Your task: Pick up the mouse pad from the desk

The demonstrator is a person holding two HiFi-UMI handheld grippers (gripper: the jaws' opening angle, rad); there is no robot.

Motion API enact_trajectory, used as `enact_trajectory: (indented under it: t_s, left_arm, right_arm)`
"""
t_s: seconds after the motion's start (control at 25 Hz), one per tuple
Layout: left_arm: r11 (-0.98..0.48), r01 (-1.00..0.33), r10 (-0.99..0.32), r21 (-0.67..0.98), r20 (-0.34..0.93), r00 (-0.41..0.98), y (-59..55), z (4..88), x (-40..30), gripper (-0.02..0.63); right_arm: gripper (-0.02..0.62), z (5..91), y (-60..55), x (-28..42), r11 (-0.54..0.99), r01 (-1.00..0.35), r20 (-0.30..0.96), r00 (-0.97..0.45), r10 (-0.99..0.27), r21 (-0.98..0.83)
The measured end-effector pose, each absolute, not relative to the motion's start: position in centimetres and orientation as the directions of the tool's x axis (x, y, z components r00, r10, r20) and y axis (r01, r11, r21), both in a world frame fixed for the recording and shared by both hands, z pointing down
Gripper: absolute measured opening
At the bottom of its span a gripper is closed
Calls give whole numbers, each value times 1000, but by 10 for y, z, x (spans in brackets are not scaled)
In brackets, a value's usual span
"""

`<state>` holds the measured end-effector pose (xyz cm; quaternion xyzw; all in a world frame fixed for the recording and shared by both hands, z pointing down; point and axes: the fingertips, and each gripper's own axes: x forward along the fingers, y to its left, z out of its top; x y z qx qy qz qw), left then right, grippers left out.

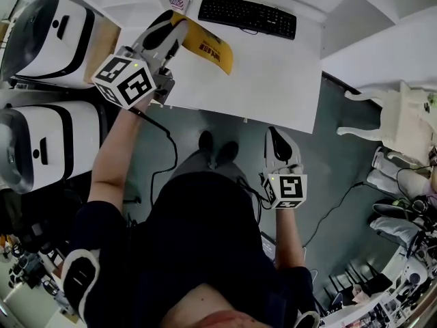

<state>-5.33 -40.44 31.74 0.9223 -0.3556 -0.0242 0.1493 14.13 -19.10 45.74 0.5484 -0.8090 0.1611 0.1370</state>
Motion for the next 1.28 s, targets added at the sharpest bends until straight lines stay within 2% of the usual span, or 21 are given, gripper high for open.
enact_trajectory:
  t_s: [0.88,1.08,1.28]
  left_arm:
    - [-712,-699,-702,-68,54,710,-358,255,-49,14]
    - [-677,-708,-730,-200,55,682,-338,245,-54,14]
    - [-658,-718,-744,-226,48,667,-321,247,-59,14]
  right_arm:
    - [-2,437,-191,146,350,-933,347,-358,-867,-88]
    - [-2,425,-191,144,355,-932,323,-358,-876,-69]
    - [-2,409,-192,143,358,-933,282,-353,-892,-35]
